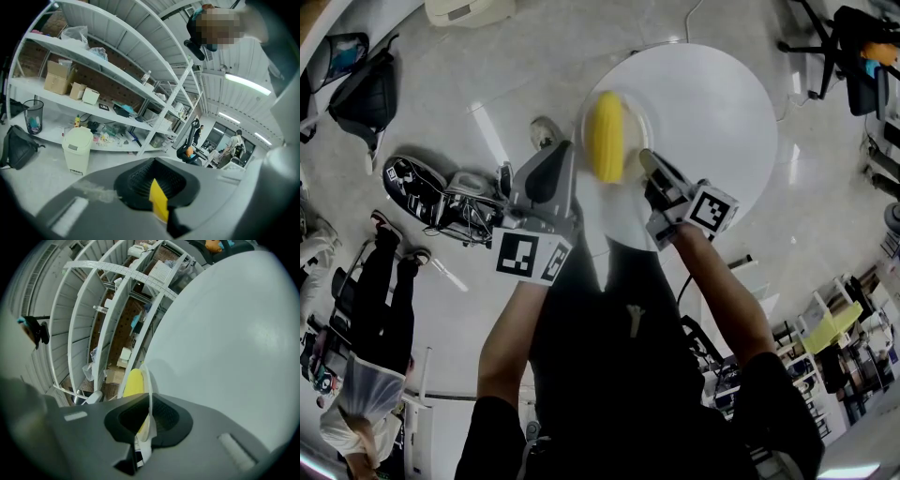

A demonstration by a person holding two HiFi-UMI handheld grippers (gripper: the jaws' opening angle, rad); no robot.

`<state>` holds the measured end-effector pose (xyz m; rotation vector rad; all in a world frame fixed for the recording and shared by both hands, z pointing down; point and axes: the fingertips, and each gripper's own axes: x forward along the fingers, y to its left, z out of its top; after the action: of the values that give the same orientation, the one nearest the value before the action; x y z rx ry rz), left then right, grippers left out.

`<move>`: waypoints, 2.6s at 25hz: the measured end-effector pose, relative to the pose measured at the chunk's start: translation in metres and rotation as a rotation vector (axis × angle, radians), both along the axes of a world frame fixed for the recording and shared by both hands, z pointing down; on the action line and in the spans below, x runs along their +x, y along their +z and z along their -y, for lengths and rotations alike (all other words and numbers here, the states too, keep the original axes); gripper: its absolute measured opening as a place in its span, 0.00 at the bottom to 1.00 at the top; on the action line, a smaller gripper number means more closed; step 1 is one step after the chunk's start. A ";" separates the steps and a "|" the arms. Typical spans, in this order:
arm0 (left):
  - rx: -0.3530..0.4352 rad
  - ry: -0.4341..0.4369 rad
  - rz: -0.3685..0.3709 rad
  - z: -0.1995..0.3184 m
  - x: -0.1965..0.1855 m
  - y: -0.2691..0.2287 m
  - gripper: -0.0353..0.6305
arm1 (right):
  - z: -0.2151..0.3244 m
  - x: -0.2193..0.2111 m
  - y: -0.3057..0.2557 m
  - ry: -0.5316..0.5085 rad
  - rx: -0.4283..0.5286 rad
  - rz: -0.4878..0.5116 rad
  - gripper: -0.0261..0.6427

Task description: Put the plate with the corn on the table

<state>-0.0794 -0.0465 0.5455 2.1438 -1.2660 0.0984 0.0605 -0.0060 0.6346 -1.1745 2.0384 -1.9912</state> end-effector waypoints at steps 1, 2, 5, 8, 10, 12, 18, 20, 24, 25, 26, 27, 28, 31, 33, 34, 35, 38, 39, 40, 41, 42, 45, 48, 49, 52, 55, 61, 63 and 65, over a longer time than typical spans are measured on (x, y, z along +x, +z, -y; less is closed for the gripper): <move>-0.001 0.000 0.000 0.000 0.000 0.000 0.06 | 0.000 0.000 0.000 0.001 0.001 -0.001 0.08; -0.002 0.000 0.000 0.000 0.000 0.000 0.06 | 0.000 0.000 0.000 0.001 0.002 -0.002 0.08; -0.004 -0.001 0.001 -0.001 0.000 0.001 0.06 | 0.001 0.000 0.001 0.000 0.004 -0.001 0.08; -0.004 -0.003 0.000 -0.001 0.001 0.002 0.06 | 0.001 0.001 0.002 0.005 -0.004 -0.003 0.08; -0.007 -0.004 -0.001 -0.002 0.001 0.002 0.06 | 0.001 0.000 0.002 0.009 -0.007 -0.001 0.09; -0.008 -0.005 -0.002 -0.002 0.001 0.003 0.06 | 0.001 0.000 0.003 0.013 -0.009 0.000 0.09; -0.011 -0.009 -0.003 -0.003 0.002 0.005 0.06 | 0.000 0.000 0.005 0.019 -0.016 -0.015 0.09; -0.011 -0.009 -0.003 -0.003 0.002 0.005 0.06 | -0.001 0.001 0.008 0.020 -0.024 -0.025 0.10; -0.008 -0.009 -0.007 -0.002 0.002 0.005 0.06 | -0.002 0.000 0.010 0.019 -0.028 -0.051 0.10; -0.008 -0.009 -0.009 -0.001 0.001 0.005 0.06 | -0.002 0.001 0.010 0.013 -0.029 -0.067 0.10; -0.007 -0.010 -0.010 -0.001 0.001 0.004 0.06 | -0.003 0.002 0.011 0.006 -0.031 -0.085 0.10; -0.007 -0.010 -0.011 0.000 0.001 0.004 0.06 | -0.005 0.003 0.013 -0.002 -0.031 -0.101 0.11; -0.008 -0.010 -0.011 0.000 0.001 0.004 0.06 | -0.006 0.004 0.014 -0.008 -0.031 -0.111 0.11; -0.010 -0.009 -0.010 -0.001 0.000 0.005 0.06 | -0.006 0.003 0.013 -0.012 -0.030 -0.120 0.11; -0.010 -0.010 -0.011 -0.001 0.000 0.006 0.06 | -0.005 0.001 0.012 -0.009 -0.029 -0.120 0.12; -0.010 -0.011 -0.011 -0.001 -0.001 0.006 0.06 | -0.005 0.001 0.012 -0.007 -0.030 -0.120 0.12; -0.010 -0.012 -0.011 -0.001 -0.001 0.006 0.06 | -0.005 0.001 0.013 -0.008 -0.031 -0.125 0.13; -0.008 -0.015 -0.013 -0.002 -0.001 0.007 0.06 | -0.006 0.003 0.015 -0.016 -0.028 -0.143 0.14; -0.009 -0.016 -0.015 -0.002 -0.001 0.007 0.06 | -0.006 0.002 0.014 -0.016 -0.029 -0.141 0.14; -0.009 -0.017 -0.016 -0.002 -0.001 0.008 0.06 | -0.006 0.001 0.013 -0.015 -0.032 -0.139 0.14; -0.010 -0.018 -0.016 -0.003 -0.001 0.008 0.06 | -0.006 0.001 0.012 -0.015 -0.035 -0.143 0.14; -0.010 -0.018 -0.016 -0.003 -0.001 0.009 0.06 | -0.006 0.001 0.012 -0.016 -0.038 -0.149 0.14; -0.010 -0.016 -0.016 -0.004 0.001 0.008 0.06 | -0.007 0.001 0.012 -0.033 -0.040 -0.175 0.15; -0.012 -0.012 -0.018 -0.005 0.002 0.009 0.06 | -0.010 0.000 0.012 -0.058 -0.046 -0.203 0.18; -0.012 -0.011 -0.019 -0.005 0.003 0.009 0.06 | -0.010 0.001 0.012 -0.060 -0.050 -0.212 0.18; -0.011 -0.012 -0.021 -0.004 0.003 0.010 0.06 | -0.009 0.003 0.012 -0.075 -0.050 -0.242 0.19; -0.019 -0.013 -0.021 -0.005 0.002 0.014 0.06 | -0.010 0.005 0.011 -0.110 -0.038 -0.298 0.20; -0.020 -0.014 -0.023 -0.006 0.000 0.015 0.06 | -0.007 0.008 0.009 -0.140 -0.015 -0.346 0.20; -0.021 -0.014 -0.025 -0.006 -0.001 0.015 0.06 | -0.006 0.007 0.008 -0.140 -0.013 -0.347 0.20; -0.022 -0.015 -0.026 -0.005 -0.001 0.016 0.06 | -0.005 0.006 0.008 -0.140 -0.011 -0.348 0.20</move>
<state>-0.0808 -0.0414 0.5615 2.1095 -1.2607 0.0777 0.0666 -0.0009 0.6427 -1.5120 2.3288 -1.9732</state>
